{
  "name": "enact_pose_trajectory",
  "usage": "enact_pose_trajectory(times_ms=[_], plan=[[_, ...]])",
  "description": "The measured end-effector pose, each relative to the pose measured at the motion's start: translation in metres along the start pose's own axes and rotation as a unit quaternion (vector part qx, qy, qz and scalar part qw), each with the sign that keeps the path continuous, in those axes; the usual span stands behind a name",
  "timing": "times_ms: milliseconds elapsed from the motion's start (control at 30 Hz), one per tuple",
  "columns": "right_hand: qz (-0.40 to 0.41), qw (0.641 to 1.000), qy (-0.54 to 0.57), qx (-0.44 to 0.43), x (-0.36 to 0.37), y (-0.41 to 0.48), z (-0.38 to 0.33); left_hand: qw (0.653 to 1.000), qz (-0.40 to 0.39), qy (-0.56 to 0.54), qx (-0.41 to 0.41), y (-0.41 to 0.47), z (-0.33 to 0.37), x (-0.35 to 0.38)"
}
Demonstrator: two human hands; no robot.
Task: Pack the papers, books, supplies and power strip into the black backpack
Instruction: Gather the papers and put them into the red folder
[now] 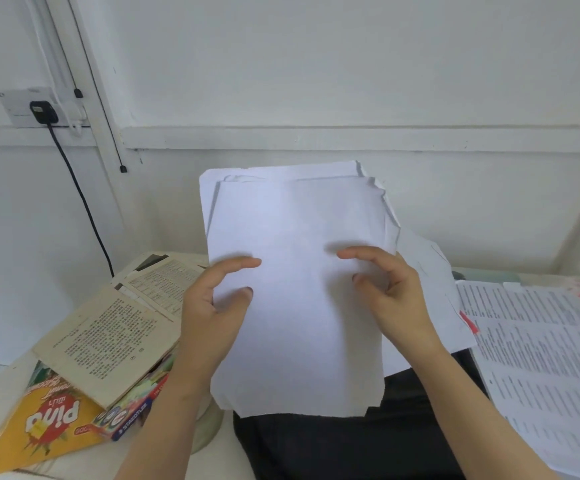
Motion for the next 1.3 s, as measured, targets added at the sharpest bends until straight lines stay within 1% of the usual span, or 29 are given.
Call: enact_pose_trajectory(times_ms=[167, 267, 333, 433, 600, 767, 867, 967, 1067, 1167, 1233, 1300], plan=[[0.053, 0.994, -0.037, -0.090, -0.018, 0.000, -0.030, 0.998, 0.008, -0.009, 0.063, 0.002, 0.023, 0.014], [0.056, 0.991, -0.047, -0.110, -0.027, 0.000, -0.036, 0.996, -0.030, 0.004, 0.081, 0.003, 0.024, 0.024], [0.039, 0.994, -0.045, -0.094, -0.030, -0.003, -0.028, 0.996, -0.060, 0.010, 0.069, 0.003, 0.015, 0.030], [0.025, 0.996, -0.058, -0.064, -0.034, -0.009, -0.006, 0.996, -0.081, 0.019, 0.030, 0.003, -0.003, 0.035], [-0.038, 0.994, -0.105, 0.006, -0.023, -0.027, 0.039, 0.986, -0.142, 0.070, -0.046, -0.007, -0.040, 0.049], [-0.002, 0.989, -0.143, 0.045, -0.032, -0.029, 0.052, 0.988, -0.118, 0.064, -0.076, -0.009, -0.051, 0.063], [0.015, 0.981, -0.190, 0.047, -0.051, -0.017, 0.052, 0.986, -0.133, 0.066, -0.081, -0.004, -0.048, 0.083], [0.013, 0.965, -0.257, 0.056, -0.070, 0.000, 0.056, 0.977, -0.166, 0.088, -0.100, 0.001, -0.047, 0.111], [-0.006, 0.940, -0.332, 0.085, -0.084, 0.015, 0.066, 0.961, -0.208, 0.152, -0.099, 0.000, -0.052, 0.140], [-0.061, 0.912, -0.382, 0.138, -0.092, 0.021, 0.086, 0.935, -0.226, 0.265, -0.070, -0.004, -0.058, 0.162], [-0.103, 0.892, -0.406, 0.167, -0.094, 0.019, 0.101, 0.923, -0.224, 0.309, -0.052, -0.010, -0.060, 0.170], [-0.125, 0.881, -0.419, 0.179, -0.096, 0.016, 0.112, 0.913, -0.221, 0.341, -0.043, -0.016, -0.063, 0.175]])
Point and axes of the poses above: each hand's wrist, its own y-axis towards the middle knuckle, its own x-axis out of the palm, z = x × y, the point moved 6 cm from there along y, towards the middle knuckle
